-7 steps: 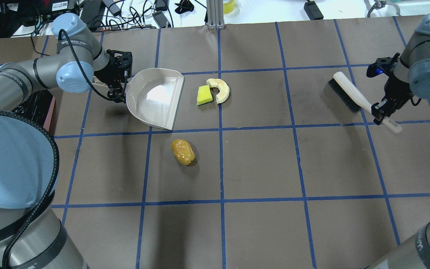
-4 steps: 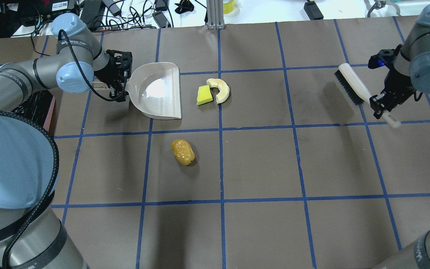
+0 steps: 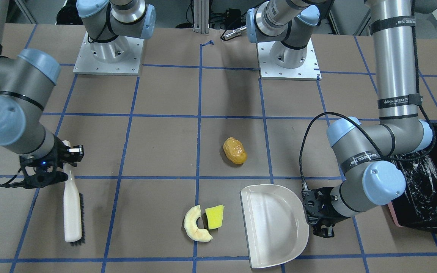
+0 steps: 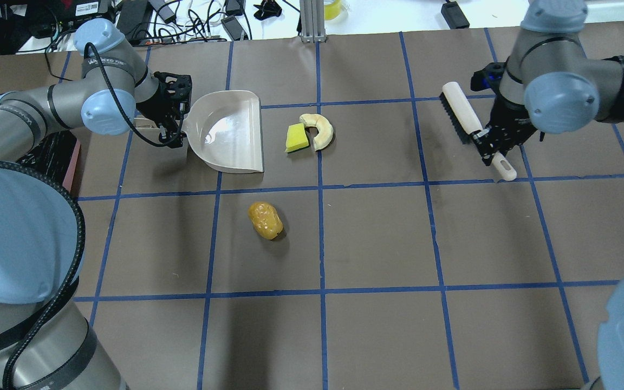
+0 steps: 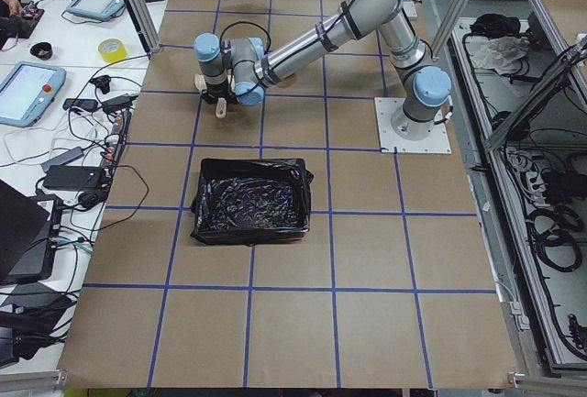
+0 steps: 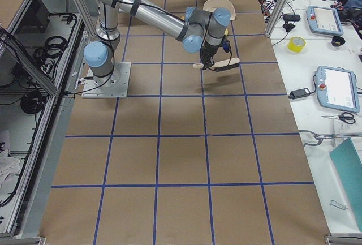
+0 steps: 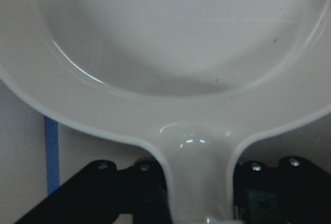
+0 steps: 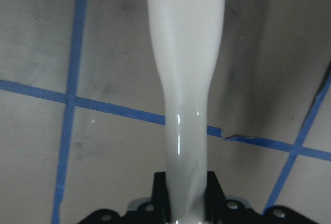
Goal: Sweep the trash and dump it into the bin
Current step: 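Lift the brush with the right gripper and carry it toward the dustpan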
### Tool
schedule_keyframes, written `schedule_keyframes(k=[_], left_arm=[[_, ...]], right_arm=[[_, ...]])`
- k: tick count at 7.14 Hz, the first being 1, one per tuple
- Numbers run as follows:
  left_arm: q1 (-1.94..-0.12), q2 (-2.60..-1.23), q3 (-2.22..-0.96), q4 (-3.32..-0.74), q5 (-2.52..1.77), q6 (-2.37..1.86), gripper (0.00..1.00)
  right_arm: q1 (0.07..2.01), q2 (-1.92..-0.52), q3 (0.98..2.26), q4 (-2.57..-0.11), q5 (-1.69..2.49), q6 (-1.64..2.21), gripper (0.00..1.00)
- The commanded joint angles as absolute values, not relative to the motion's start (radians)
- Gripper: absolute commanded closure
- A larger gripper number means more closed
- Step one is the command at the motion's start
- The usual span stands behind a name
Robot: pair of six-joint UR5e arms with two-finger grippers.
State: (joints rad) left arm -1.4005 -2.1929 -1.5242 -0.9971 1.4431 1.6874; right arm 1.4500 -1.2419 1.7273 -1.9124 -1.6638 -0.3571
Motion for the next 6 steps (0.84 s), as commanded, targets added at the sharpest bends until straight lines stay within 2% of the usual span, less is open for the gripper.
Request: schedule_keyframes(k=[1, 2, 6], left_arm=[[-1.401, -2.194, -1.525, -0.997, 1.442, 1.687, 0.88], [-1.401, -2.192, -1.525, -0.997, 1.442, 1.69, 0.92], [-1.401, -2.191, -1.525, -0.997, 1.44, 1.687, 0.92]], right_arm=[[1.592, -1.235, 1.726, -1.908, -1.645, -0.185, 1.0], [1.647, -1.226, 1.718, -1.913, -1.597, -0.07, 1.0], [1.808, -1.155, 1.662, -1.919, -1.585, 0.173, 1.0]])
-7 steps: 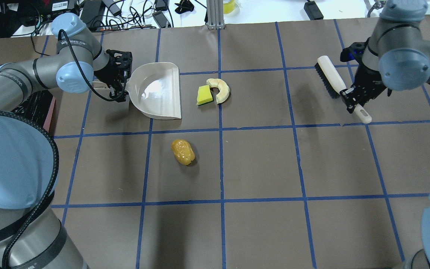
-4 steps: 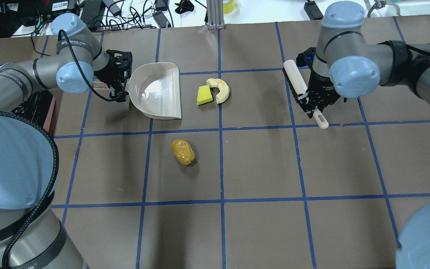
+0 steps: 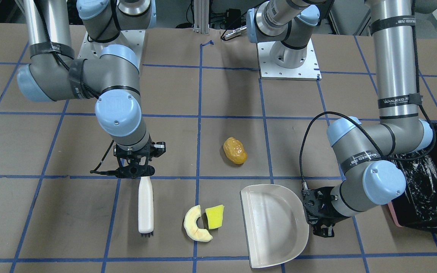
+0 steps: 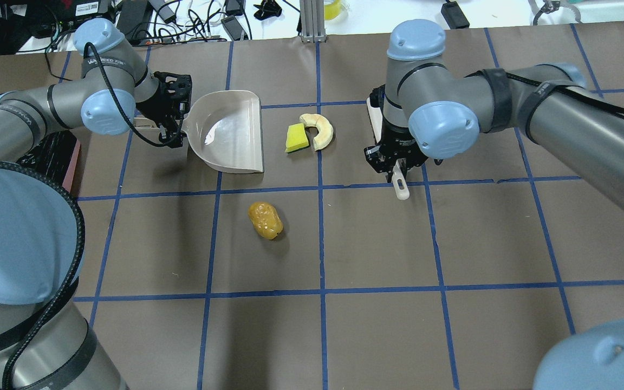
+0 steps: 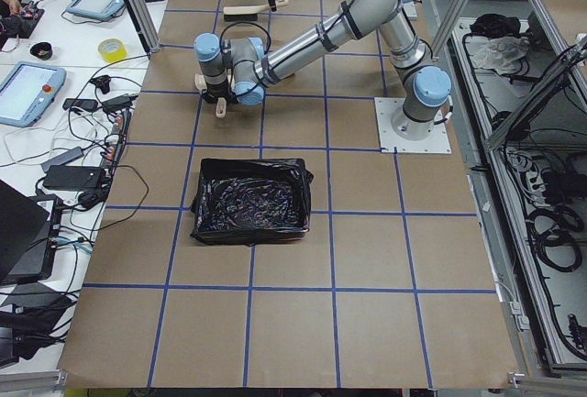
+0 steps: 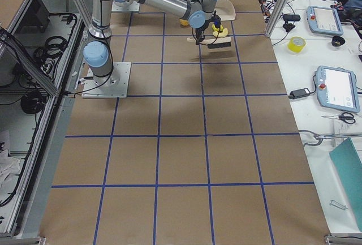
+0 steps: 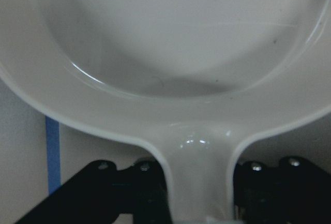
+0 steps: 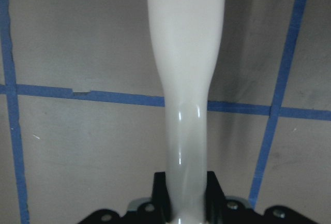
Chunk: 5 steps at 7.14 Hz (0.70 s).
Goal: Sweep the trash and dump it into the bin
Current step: 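Lift the brush with the right gripper and carry it toward the dustpan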
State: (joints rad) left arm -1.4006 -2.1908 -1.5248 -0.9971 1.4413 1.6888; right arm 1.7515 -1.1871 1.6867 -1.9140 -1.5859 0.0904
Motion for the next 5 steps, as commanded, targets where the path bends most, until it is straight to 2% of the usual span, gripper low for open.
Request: schedule_keyframes(k=[1, 5], left_arm=[[-1.401, -2.189, -1.525, -0.997, 1.442, 1.689, 0.96], [-1.401, -2.189, -1.525, -0.999, 1.44, 1.686, 0.96]], right_arm=[[1.837, -1.126, 1.626, -1.914, -1.58, 0.24, 1.0], [1.92, -1.005, 1.502, -1.921, -1.522, 0.36, 1.0]])
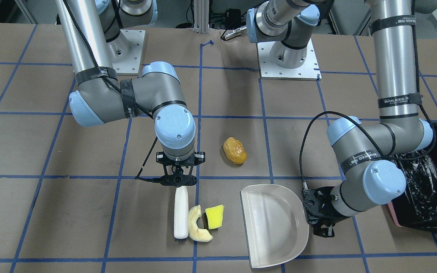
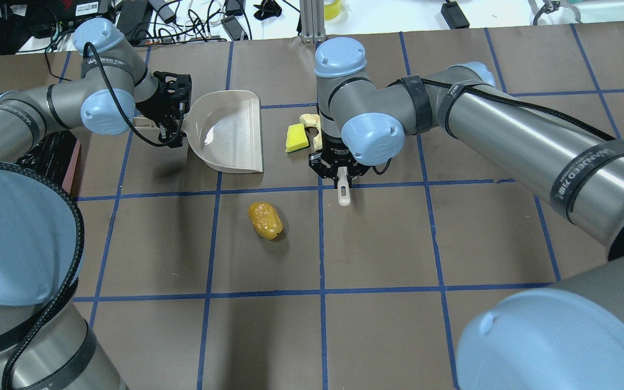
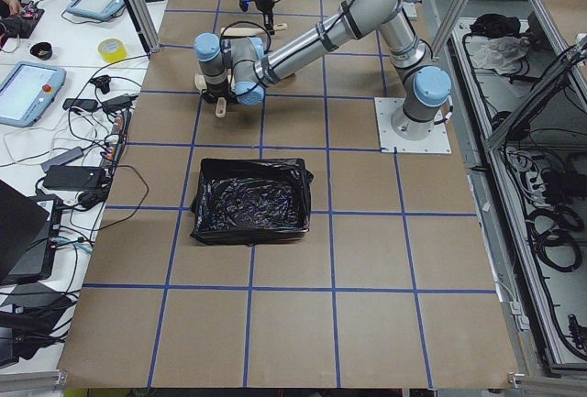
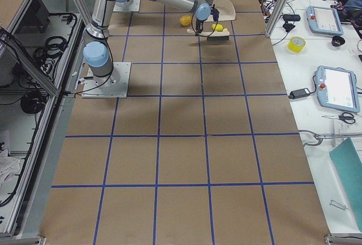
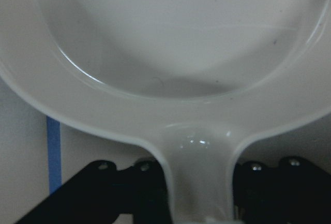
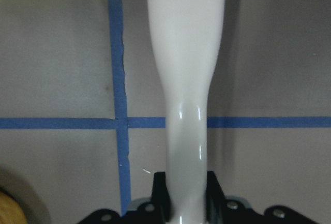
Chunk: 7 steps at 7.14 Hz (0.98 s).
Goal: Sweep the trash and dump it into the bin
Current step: 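Sweep the sponge and scrap into the dustpan with the right gripper's brush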
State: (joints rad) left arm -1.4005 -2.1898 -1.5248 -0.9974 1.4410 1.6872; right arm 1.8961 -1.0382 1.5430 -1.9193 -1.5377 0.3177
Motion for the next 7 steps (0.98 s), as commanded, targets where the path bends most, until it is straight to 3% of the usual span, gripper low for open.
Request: schedule_keyframes(k=[1, 7], left_arm=[[-1.401, -2.189, -1.525, -0.999, 1.44, 1.686, 0.96], [-1.401, -2.184, -1.546, -0.996, 1.443, 1.686, 0.96]], right_arm=[[1.957, -0.968, 1.464, -1.922, -1.522, 0.42, 1.0], [2.126, -0.832, 1.246, -1.922, -1.467, 0.745, 1.0]])
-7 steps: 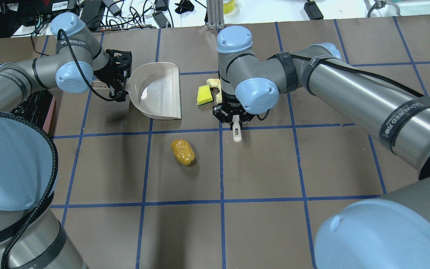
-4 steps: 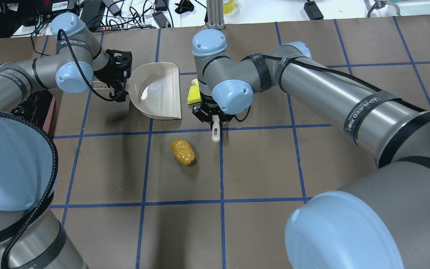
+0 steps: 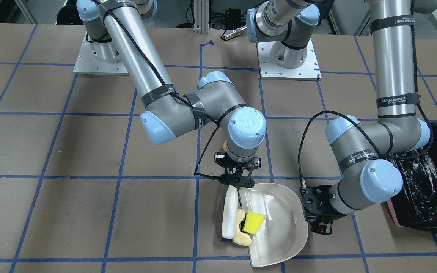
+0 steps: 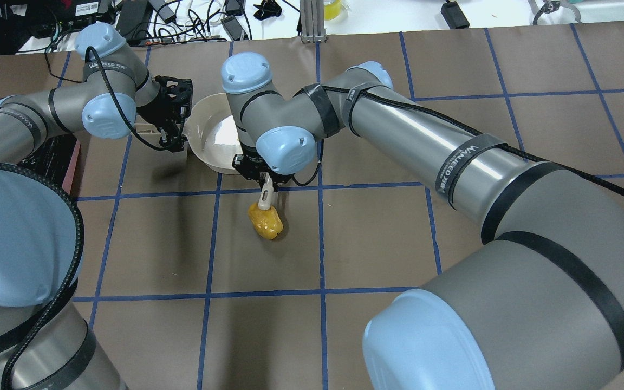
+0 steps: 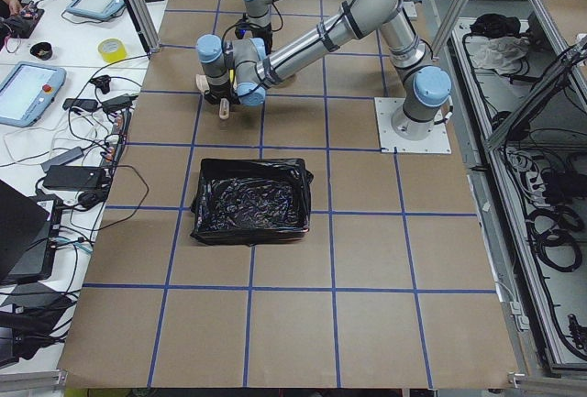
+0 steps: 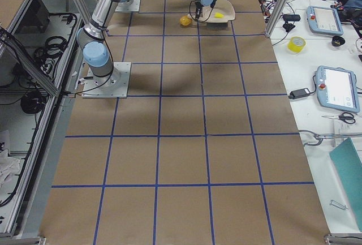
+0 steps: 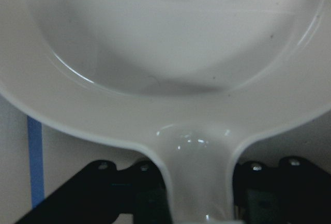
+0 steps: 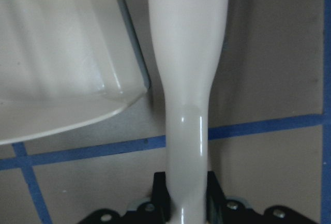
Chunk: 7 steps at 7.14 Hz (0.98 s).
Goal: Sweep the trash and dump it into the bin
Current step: 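Sweep the sponge and scrap into the dustpan with the right gripper's brush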
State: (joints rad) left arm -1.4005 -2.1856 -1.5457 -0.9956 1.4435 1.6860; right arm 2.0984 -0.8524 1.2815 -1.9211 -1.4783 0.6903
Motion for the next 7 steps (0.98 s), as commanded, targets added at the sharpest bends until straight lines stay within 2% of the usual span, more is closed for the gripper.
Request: schedule_keyframes(k=[1, 4, 7], left_arm=[[-1.401, -2.184, -1.546, -0.996, 1.443, 1.686, 0.96], [-1.401, -2.183, -1.548, -0.996, 1.443, 1.686, 0.96], [-1.356, -2.151, -1.584, -0.996, 1.456, 1.778, 0.96]], right_arm=[[2.144, -0.827, 1.214, -1.922, -1.442, 0.787, 1.0], [2.178, -0.841, 1.189, -1.885, -1.439, 0.808, 1.0], [2.065, -0.94, 1.2, -1.705, -1.488, 0.609, 1.0]])
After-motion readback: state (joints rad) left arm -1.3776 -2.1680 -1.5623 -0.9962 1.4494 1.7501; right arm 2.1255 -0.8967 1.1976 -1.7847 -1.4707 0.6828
